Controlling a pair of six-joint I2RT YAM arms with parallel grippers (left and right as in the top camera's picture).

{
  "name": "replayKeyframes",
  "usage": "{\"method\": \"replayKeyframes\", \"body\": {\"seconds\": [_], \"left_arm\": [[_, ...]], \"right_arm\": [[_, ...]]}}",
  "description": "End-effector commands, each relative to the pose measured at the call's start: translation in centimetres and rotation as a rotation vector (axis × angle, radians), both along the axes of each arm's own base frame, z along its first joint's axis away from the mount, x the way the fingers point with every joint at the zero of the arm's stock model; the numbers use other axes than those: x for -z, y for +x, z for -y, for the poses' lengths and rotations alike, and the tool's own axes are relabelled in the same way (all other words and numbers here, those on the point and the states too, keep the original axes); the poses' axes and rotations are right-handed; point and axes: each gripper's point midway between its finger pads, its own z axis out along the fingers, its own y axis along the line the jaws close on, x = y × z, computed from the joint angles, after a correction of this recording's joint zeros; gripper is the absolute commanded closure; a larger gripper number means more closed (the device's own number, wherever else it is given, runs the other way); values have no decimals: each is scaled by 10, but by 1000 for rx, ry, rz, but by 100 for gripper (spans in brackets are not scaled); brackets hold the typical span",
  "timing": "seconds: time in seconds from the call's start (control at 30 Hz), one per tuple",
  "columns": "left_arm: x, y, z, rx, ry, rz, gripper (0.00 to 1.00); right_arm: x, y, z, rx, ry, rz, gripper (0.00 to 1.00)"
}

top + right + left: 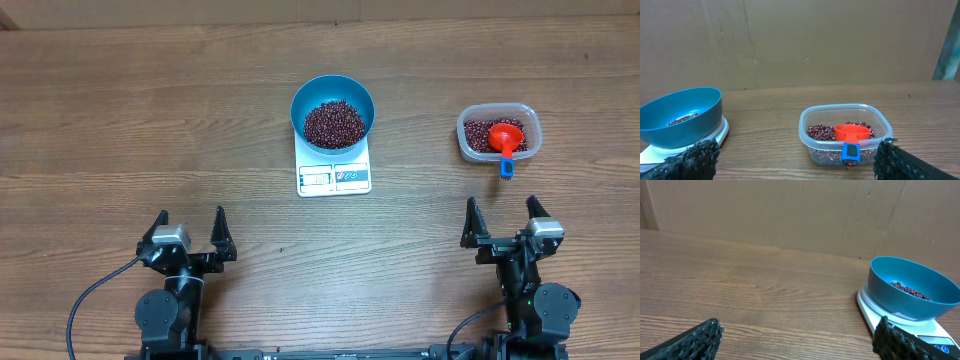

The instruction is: Scoop item into bowl and weigh 150g on scale

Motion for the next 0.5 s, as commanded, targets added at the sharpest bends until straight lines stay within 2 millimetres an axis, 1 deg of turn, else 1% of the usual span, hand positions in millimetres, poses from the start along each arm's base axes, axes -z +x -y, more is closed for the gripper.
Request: {"method": "replayKeyframes", "body": {"seconds": [0.0,0.47], "left_arm": [[0,0,0,1,-11,5,0],[0,0,0,1,-11,5,0]], "right_arm": [[2,0,-3,-13,8,1,0],[2,0,-11,-50,-95,8,0]]}}
